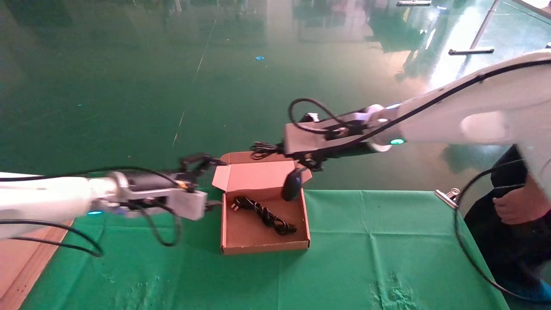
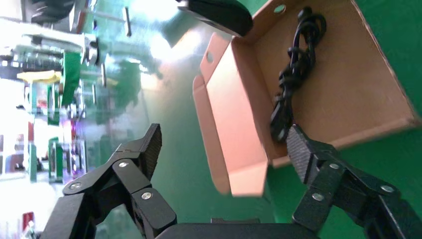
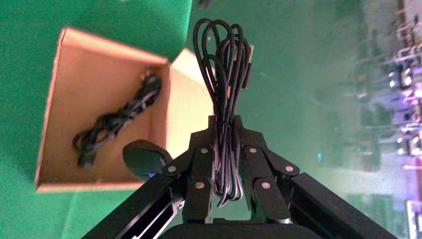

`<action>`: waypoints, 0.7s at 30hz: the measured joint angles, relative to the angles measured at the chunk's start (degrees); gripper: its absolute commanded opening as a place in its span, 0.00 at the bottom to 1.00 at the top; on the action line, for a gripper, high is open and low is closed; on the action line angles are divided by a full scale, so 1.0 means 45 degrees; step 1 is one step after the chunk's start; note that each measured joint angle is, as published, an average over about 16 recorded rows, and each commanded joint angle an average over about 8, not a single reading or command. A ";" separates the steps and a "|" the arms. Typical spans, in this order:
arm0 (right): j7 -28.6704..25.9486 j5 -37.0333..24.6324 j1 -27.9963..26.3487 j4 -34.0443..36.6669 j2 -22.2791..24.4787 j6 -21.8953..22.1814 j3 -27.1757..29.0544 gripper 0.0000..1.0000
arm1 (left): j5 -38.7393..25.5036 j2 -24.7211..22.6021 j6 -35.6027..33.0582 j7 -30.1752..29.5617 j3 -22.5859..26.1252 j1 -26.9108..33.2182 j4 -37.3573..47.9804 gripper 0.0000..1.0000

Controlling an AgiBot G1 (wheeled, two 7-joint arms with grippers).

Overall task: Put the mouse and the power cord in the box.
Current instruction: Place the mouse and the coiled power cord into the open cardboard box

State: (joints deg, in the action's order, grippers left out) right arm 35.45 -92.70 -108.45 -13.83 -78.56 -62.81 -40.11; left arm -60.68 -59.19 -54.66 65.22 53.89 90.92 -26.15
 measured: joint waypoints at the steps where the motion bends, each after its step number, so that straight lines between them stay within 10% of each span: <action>1: -0.0157 0.0099 0.0164 -0.0343 -0.0019 0.0149 -0.0138 0.00 | 0.0105 0.0230 -0.0153 -0.0031 -0.0066 -0.0007 -0.0030 1.00; 21: -0.3687 0.2481 0.2061 -0.5044 -0.0071 0.3609 -0.5305 0.00 | 0.1278 0.2766 -0.1685 -0.0382 -0.0806 -0.0233 0.0943 1.00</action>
State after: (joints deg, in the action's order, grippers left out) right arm 18.86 -81.53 -99.18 -36.52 -78.88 -46.57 -63.98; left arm -54.93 -46.74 -62.24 63.50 50.26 89.87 -21.91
